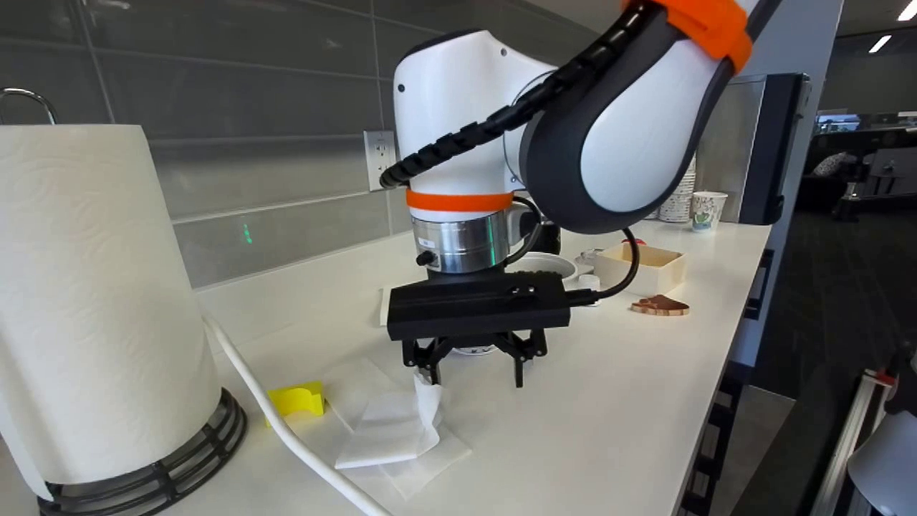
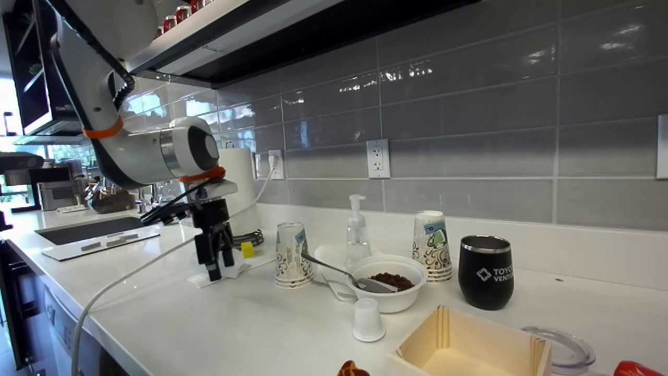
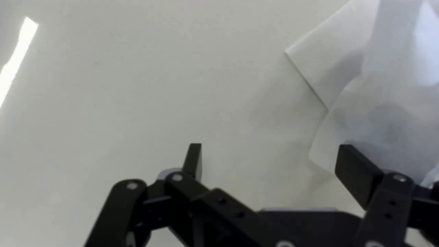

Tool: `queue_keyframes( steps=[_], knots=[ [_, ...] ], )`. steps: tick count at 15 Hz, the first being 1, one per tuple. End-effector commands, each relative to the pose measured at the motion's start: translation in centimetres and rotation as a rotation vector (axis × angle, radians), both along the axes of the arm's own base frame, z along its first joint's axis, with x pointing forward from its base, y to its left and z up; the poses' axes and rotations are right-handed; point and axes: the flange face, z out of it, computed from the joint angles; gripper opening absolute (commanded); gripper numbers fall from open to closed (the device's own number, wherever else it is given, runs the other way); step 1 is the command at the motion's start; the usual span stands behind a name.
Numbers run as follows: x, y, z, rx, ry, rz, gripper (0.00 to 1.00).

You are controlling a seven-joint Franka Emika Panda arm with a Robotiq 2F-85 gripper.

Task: Use the white napkins on the left to wipe the counter.

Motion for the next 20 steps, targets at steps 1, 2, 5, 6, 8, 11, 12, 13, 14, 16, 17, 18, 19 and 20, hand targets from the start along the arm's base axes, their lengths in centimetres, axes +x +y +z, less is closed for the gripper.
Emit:
queue_keyframes(
  steps=[1,2,5,6,8,11,12,13,14,16,17,18,19,20],
  knots=[
    [0.8,1.5,1.0,0.031,-0.092,0.053,1.0],
    [0.8,1.8,1.3,0.037,-0.113,0.072,1.0],
    [1.0,3.1,2.1,0.056,-0.158,0.13,1.0],
    [1.1,3.4,2.2,0.063,-0.168,0.148,1.0],
    [1.4,4.3,2.3,0.08,-0.182,0.184,1.0],
    [1.9,5.4,2.4,0.101,-0.2,0.226,1.0],
    [2.1,5.8,2.4,0.106,-0.206,0.238,1.0],
    [2.3,6.2,2.5,0.109,-0.213,0.252,1.0],
    [2.5,6.5,2.6,0.114,-0.22,0.265,1.0],
    [2.7,7.3,2.7,0.122,-0.228,0.294,1.0],
    [2.8,7.7,2.7,0.13,-0.232,0.309,1.0],
    [2.9,8.1,2.7,0.138,-0.236,0.322,1.0],
    [2.9,8.5,2.8,0.144,-0.239,0.338,1.0],
    [2.9,9.0,2.9,0.153,-0.242,0.354,1.0]
  ],
)
